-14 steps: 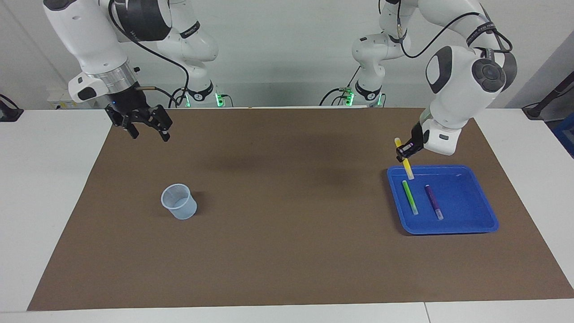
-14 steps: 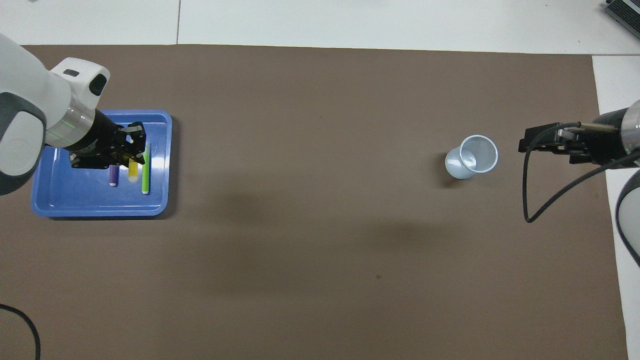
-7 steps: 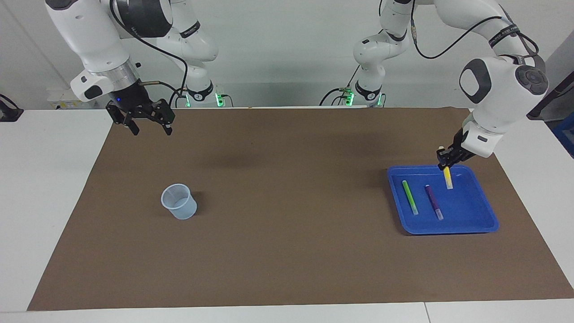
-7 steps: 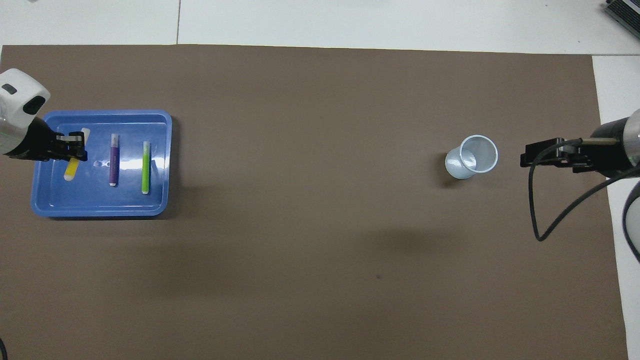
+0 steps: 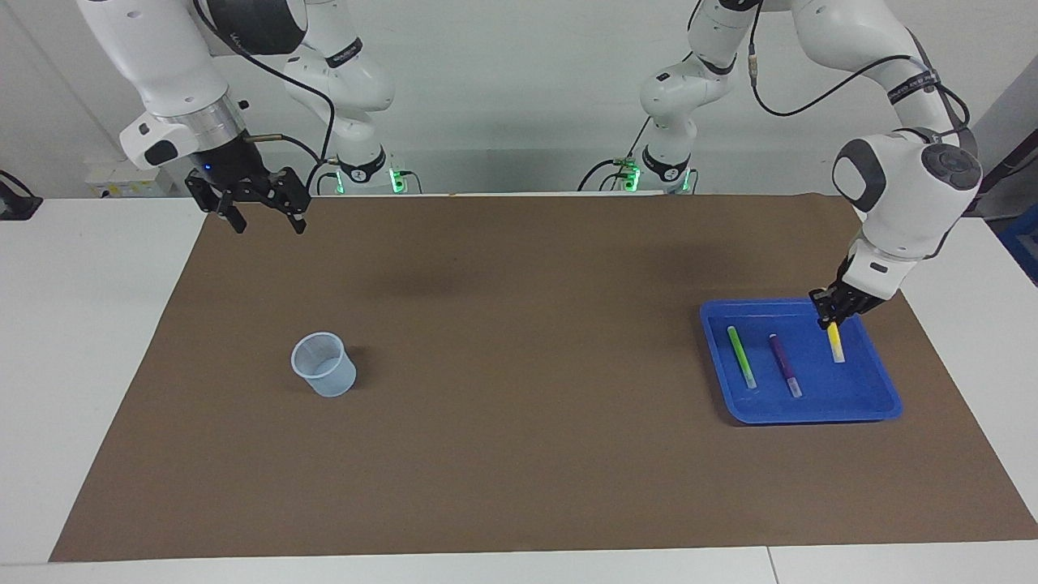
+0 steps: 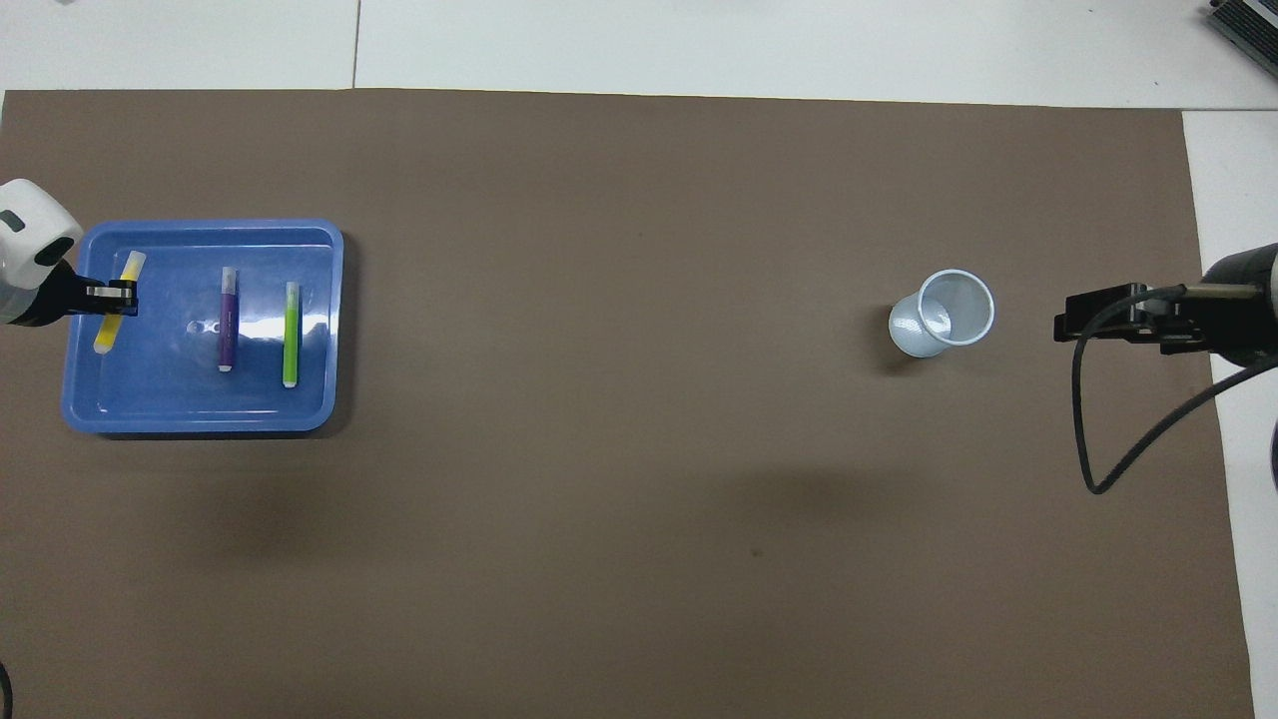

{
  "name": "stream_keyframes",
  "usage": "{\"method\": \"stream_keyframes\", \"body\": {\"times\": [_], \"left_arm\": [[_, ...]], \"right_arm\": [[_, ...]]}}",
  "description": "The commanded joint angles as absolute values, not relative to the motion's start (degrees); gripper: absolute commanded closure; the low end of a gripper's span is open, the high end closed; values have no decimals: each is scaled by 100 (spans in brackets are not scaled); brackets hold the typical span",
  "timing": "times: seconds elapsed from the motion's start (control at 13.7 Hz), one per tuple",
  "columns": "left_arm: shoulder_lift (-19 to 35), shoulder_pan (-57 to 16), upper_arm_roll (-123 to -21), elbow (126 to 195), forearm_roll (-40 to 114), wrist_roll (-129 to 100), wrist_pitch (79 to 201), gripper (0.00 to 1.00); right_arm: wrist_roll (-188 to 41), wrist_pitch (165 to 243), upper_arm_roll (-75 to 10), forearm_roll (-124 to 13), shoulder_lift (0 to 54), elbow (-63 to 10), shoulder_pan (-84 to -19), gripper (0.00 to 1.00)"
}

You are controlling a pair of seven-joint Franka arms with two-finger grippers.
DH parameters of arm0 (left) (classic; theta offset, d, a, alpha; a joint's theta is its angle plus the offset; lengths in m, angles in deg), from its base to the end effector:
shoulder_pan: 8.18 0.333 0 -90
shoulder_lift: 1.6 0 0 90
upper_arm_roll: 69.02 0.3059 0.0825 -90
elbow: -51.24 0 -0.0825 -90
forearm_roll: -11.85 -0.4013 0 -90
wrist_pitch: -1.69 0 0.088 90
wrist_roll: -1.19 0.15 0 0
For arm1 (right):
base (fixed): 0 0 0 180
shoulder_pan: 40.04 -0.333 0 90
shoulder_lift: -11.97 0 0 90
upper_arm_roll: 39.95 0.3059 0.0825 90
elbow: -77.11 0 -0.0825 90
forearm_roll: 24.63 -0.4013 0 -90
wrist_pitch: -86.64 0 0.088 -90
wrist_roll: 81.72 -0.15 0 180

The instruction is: Right arm passes pens to left for tray arrangement

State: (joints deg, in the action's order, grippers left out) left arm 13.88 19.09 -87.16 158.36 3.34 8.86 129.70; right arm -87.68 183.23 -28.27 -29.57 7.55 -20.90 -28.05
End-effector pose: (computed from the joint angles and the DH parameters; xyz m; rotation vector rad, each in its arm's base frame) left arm 0.6351 0.1182 0.3262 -3.0817 0.0684 -0.1593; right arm 0.5606 0.0121 0.5558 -3.0628 0.1799 -0.0726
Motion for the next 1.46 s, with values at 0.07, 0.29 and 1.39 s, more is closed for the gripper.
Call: {"method": "stream_keyframes", "body": {"times": [0.07, 0.29, 1.39], "left_arm": [[2010, 1995, -8774, 15846, 104, 981, 13694, 100], [2151, 2082, -8774, 15855, 96, 981, 13827, 100], [2011, 1995, -8809, 14916, 139, 884, 12221, 0]], "right_arm": [[-8620, 18306, -2800, -2859, 643, -2212, -2764, 0], [-8629, 18332, -2800, -2859, 626, -2229, -2756, 0], [-8629, 18288, -2809, -2850, 626, -2221, -2729, 0]]}}
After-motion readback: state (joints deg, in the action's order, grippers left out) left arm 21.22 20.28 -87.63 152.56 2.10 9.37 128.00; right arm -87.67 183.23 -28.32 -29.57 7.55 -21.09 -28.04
